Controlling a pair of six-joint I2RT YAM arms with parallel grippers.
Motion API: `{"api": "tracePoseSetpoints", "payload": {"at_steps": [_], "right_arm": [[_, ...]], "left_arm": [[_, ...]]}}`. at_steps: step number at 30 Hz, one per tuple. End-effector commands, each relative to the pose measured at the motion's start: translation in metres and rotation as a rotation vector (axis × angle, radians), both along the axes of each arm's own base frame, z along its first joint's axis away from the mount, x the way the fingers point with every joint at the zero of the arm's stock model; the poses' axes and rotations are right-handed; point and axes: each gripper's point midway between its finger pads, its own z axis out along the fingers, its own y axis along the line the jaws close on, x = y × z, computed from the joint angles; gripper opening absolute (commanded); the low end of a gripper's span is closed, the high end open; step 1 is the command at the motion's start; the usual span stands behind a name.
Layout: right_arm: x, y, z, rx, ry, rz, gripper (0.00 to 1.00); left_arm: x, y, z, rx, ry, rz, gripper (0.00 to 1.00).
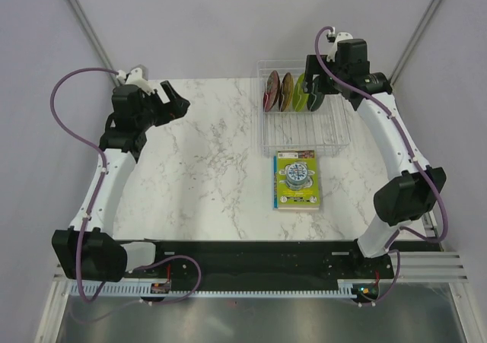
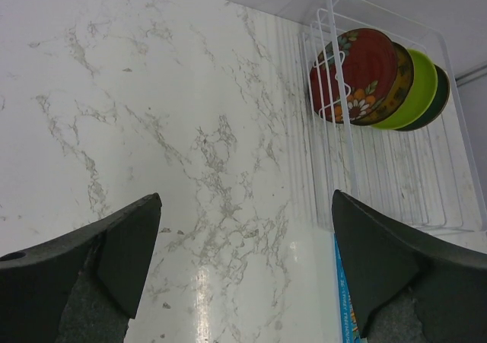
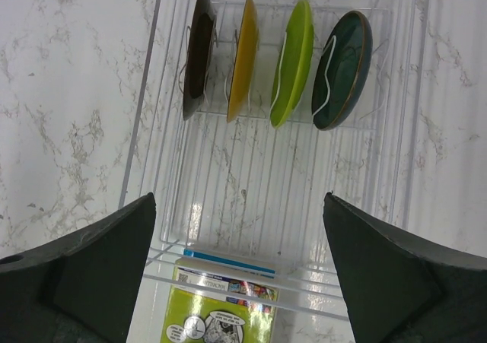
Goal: Unload the plates from the dish rack
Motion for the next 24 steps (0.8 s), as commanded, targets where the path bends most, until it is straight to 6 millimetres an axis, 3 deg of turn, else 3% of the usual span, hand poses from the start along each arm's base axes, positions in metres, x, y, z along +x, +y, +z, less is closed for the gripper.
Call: {"api": "tracePoseSetpoints", "payload": {"at_steps": [1, 4, 8, 14, 17, 24], "right_arm": [[0.005, 0.007, 0.034, 0.042, -0.093, 0.009, 0.98], [0.024, 0.023, 0.031, 0.097, -0.158, 0.059, 0.98], [0.067, 0.038, 0.018, 0.105, -0.11, 0.076, 0.98], [0.111, 0.044, -0.002, 0.011, -0.118, -0.007, 0.98], [0.116, 0.058, -0.018, -0.019, -0.107, -0.006, 0.94], [0.12, 0.092, -0.052, -0.2, -0.113, 0.008, 0.94]], "left_arm": [[0.006, -0.002, 0.018, -0.038, -0.026, -0.004, 1.0], [0.012, -0.005, 0.009, -0.047, 0.002, -0.023, 1.0], [0.017, -0.006, -0.006, -0.037, 0.034, -0.039, 1.0], [0.024, 0.004, -0.031, 0.032, 0.077, -0.012, 1.0], [0.03, 0.008, -0.044, 0.052, 0.103, 0.005, 1.0], [0.04, 0.011, -0.066, 0.066, 0.146, 0.02, 1.0]]}}
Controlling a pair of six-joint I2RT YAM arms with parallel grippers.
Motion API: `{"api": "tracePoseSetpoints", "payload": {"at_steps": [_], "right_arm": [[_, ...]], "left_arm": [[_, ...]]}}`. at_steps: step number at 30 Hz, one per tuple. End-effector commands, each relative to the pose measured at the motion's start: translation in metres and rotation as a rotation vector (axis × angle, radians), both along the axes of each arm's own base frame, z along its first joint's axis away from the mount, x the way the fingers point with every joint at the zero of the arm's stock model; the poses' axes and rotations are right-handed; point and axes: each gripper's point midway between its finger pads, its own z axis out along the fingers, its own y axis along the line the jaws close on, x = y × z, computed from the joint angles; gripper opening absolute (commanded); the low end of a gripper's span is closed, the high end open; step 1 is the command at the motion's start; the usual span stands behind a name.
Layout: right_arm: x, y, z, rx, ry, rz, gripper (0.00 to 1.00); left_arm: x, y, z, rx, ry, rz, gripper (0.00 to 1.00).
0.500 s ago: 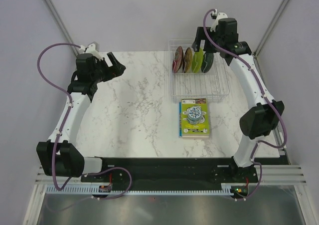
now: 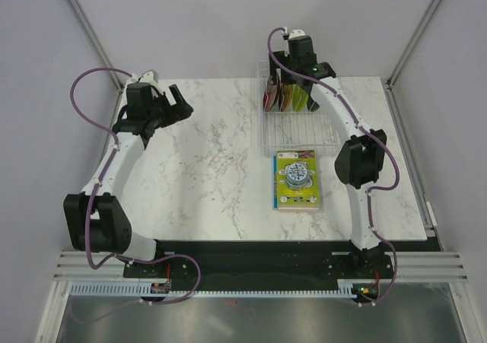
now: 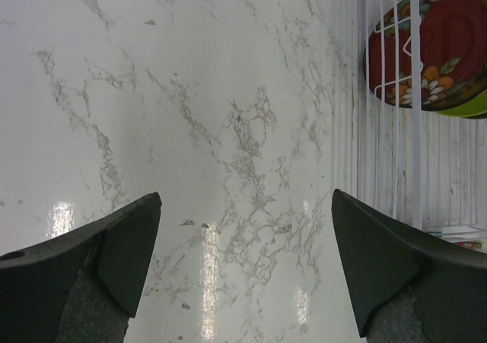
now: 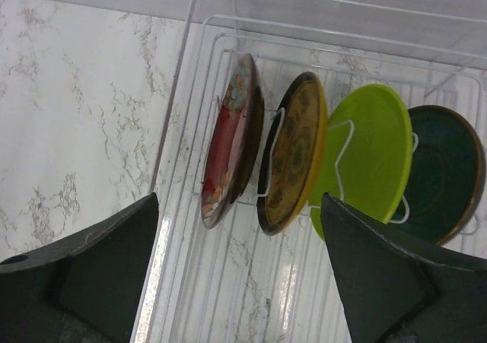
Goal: Unload the plates from the dish rack
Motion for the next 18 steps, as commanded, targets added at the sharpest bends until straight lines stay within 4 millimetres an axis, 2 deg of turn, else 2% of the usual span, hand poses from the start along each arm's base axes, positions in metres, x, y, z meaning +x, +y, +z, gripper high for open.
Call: {"api": "tracePoseSetpoints", "payload": {"at_steps": [1, 5, 12, 15, 18], "right_arm": [[0.007, 0.018, 0.013, -0.121, -0.088, -0.016, 0.94], [0.01, 0.019, -0.01, -0.194, -0.068, -0.047, 0.88], [0.015, 0.006, -0.028, -0.27, -0.056, -0.095, 0.79], [0.018, 0.007, -0.038, -0.276, -0.047, -0.087, 0.78], [0.02, 0.014, -0.048, -0.263, -0.036, -0.058, 0.7]], "left_arm": [[0.009, 0.007, 0.0, 0.04, -0.021, 0.006, 1.0], [0.009, 0.008, -0.005, 0.044, -0.012, 0.012, 1.0], [0.009, 0.009, -0.009, 0.047, -0.006, 0.014, 1.0], [0.008, 0.009, -0.01, 0.051, -0.005, 0.014, 1.0], [0.009, 0.009, -0.012, 0.051, -0.003, 0.014, 1.0]]}}
